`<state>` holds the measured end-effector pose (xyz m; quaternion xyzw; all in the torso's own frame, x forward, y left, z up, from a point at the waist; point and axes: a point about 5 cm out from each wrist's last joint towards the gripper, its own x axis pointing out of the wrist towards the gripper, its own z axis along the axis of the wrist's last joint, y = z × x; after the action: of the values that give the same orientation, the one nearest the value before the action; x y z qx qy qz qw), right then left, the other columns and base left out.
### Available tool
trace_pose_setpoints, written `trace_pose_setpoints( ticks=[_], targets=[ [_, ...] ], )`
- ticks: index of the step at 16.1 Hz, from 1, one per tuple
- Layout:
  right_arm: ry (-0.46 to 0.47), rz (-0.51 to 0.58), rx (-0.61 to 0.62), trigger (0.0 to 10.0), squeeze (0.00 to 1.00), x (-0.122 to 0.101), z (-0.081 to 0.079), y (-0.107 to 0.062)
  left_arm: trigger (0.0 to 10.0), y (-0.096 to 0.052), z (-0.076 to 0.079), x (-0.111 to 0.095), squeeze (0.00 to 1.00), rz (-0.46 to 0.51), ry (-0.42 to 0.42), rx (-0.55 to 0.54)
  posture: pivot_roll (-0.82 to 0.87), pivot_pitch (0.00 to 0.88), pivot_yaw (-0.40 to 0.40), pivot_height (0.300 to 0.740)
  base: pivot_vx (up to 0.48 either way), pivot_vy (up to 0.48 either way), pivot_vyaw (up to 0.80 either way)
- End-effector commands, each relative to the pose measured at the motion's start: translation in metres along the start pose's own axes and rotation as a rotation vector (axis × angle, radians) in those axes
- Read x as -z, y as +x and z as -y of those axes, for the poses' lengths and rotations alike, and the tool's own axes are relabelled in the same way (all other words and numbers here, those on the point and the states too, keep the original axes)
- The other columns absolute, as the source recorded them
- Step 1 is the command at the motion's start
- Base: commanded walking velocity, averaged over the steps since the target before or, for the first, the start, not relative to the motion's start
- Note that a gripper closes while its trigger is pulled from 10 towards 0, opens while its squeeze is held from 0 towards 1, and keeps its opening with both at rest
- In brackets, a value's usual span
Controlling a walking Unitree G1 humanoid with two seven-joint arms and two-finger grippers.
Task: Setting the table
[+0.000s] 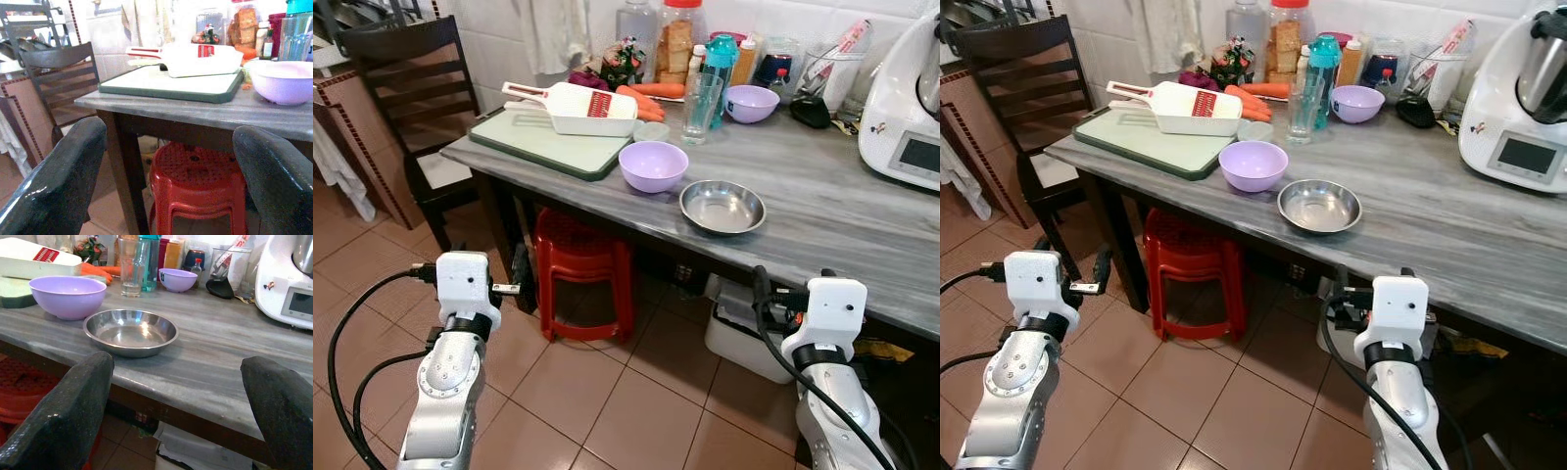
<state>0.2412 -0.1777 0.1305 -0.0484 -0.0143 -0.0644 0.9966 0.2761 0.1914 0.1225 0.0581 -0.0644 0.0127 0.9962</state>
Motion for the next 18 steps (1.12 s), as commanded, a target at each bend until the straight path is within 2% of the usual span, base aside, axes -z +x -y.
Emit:
trace_pose_setpoints(
  ticks=[1, 2, 4, 5, 8, 10, 12, 13, 18],
  targets=[
    [-0.001, 0.046, 0.006, 10.0, 0.00, -0.010, -0.002, 0.001, 10.0, 0.001, 0.002, -0.004, 0.00, 0.021, -0.003, 0.015, -0.02, 0.000, -0.012, 0.740, 0.000, 0.000, 0.00],
    [-0.075, 0.111, 0.055, 10.0, 0.00, -0.016, -0.006, 0.005, 10.0, -0.001, 0.003, 0.002, 0.00, 0.039, -0.022, 0.019, -0.02, 0.000, -0.006, 0.740, 0.000, 0.000, 0.00],
    [-0.114, 0.145, 0.068, 10.0, 0.00, -0.018, -0.008, 0.011, 10.0, -0.001, 0.003, 0.008, 0.00, 0.038, -0.042, 0.012, -0.02, 0.000, -0.005, 0.740, 0.000, 0.000, 0.00],
    [-0.092, 0.148, 0.053, 10.0, 0.00, -0.017, -0.010, 0.015, 10.0, -0.001, 0.004, 0.012, 0.00, 0.021, -0.035, 0.018, -0.02, 0.000, -0.001, 0.740, 0.000, 0.000, 0.00],
    [-0.106, 0.179, 0.063, 10.0, 0.00, -0.018, -0.012, 0.018, 10.0, -0.002, 0.004, 0.014, 0.00, 0.009, -0.033, 0.008, -0.01, 0.000, 0.008, 0.740, 0.000, 0.000, 0.00],
    [-0.108, 0.186, 0.021, 10.0, 0.00, -0.014, -0.019, 0.013, 10.0, -0.001, 0.005, 0.015, 0.00, 0.022, -0.034, 0.015, -0.01, 0.000, 0.008, 0.740, 0.000, 0.000, 0.00],
    [-0.136, 0.198, 0.033, 10.0, 0.00, -0.011, -0.019, 0.009, 10.0, -0.001, 0.004, 0.018, 0.00, 0.026, -0.018, 0.011, -0.02, 0.000, 0.009, 0.740, 0.000, 0.000, 0.00],
    [-0.107, 0.172, 0.022, 10.0, 0.00, -0.007, -0.018, 0.009, 10.0, -0.002, 0.003, 0.020, 0.00, 0.025, -0.019, 0.003, -0.02, 0.000, 0.009, 0.740, 0.000, 0.000, 0.00],
    [-0.073, 0.145, 0.033, 10.0, 0.00, -0.002, -0.016, 0.009, 10.0, -0.002, 0.004, 0.021, 0.00, 0.027, -0.030, 0.006, -0.02, 0.000, 0.002, 0.740, 0.000, 0.000, 0.00]
  ],
)
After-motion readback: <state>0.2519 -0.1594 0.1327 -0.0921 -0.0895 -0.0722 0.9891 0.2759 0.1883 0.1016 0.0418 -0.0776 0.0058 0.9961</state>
